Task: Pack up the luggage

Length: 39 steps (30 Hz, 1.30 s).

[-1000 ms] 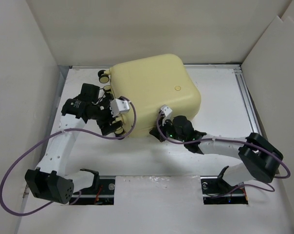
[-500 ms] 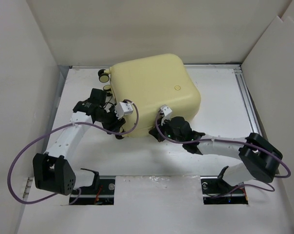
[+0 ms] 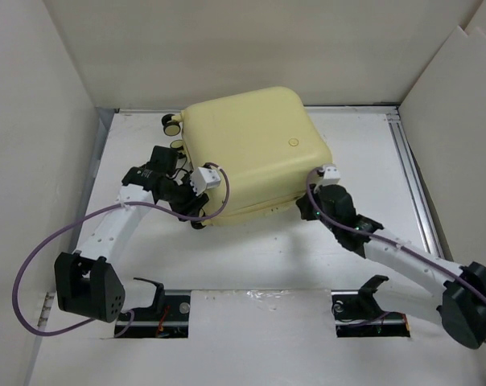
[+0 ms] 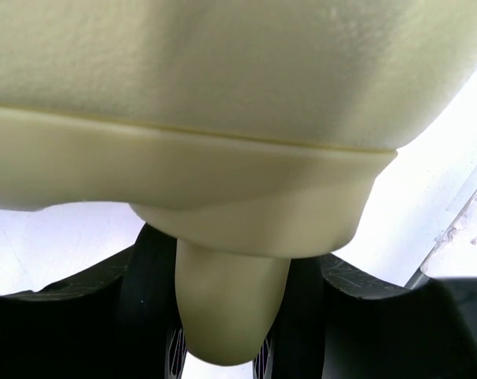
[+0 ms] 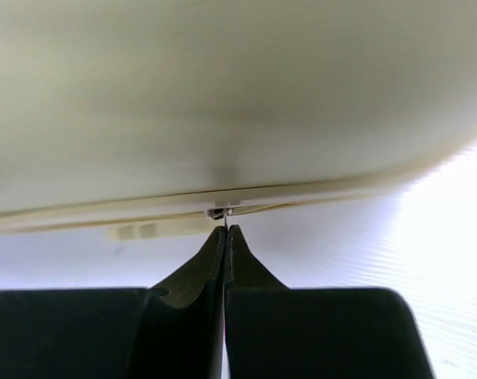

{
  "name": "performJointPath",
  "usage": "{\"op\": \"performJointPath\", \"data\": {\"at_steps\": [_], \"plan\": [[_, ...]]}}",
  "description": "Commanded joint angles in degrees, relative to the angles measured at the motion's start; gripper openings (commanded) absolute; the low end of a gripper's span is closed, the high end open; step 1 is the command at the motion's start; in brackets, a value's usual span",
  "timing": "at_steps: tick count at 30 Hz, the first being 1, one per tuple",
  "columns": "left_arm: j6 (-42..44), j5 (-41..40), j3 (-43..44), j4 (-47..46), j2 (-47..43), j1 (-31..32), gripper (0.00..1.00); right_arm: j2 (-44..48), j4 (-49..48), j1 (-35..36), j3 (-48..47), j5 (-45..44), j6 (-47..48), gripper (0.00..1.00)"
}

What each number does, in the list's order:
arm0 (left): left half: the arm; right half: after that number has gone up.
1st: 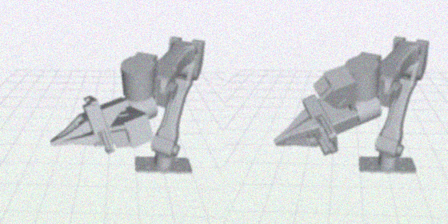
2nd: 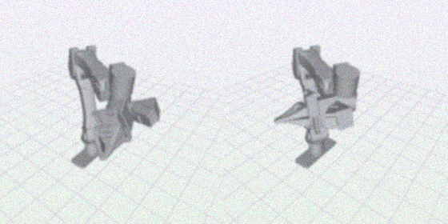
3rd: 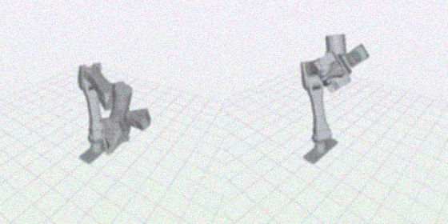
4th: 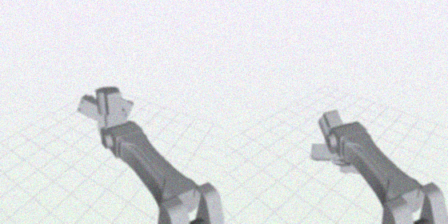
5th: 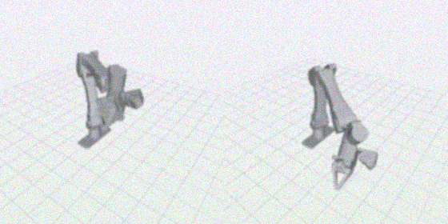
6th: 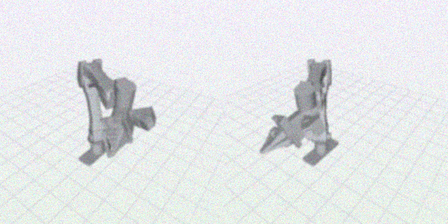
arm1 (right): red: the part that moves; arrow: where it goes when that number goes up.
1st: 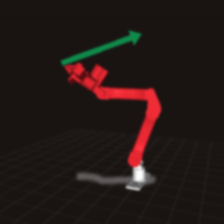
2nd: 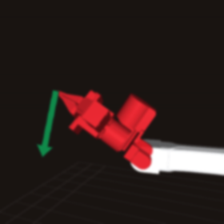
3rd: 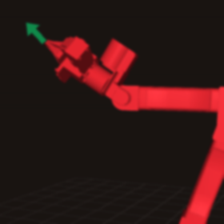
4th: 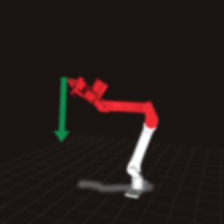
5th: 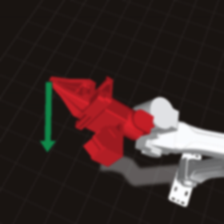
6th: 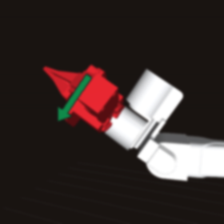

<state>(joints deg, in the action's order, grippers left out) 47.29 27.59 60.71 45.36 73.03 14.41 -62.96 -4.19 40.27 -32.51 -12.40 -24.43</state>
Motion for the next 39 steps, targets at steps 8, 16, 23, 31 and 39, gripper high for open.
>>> {"op": "performJointPath", "data": {"at_steps": [8, 16, 23, 31, 39], "plan": [[-4.5, -6.5, 2.8, -2.6, -4.0, -1.8, 0.0, 4.1, 5.7, -28.4, -1.2, -10.4, 5.1, 0.0], [-4.5, -7.0, 2.7, -3.2, -4.0, -1.1, 0.0, -8.3, -7.1, -37.7, -10.8, 1.7, 17.6, 0.0], [-2.6, -7.0, 1.7, -3.2, -4.0, -1.1, 0.0, -22.1, -14.5, -40.6, -23.4, 33.4, 30.5, 0.0], [-1.8, -3.4, 2.9, -3.8, -6.4, -1.1, 0.12, -33.8, -15.1, -36.3, -32.2, 49.2, 30.6, 0.0], [-9.2, 25.4, 24.5, 5.6, -5.3, -10.9, 0.73, -33.2, -23.2, -31.3, -22.0, 47.6, 24.9, 0.0]]}}
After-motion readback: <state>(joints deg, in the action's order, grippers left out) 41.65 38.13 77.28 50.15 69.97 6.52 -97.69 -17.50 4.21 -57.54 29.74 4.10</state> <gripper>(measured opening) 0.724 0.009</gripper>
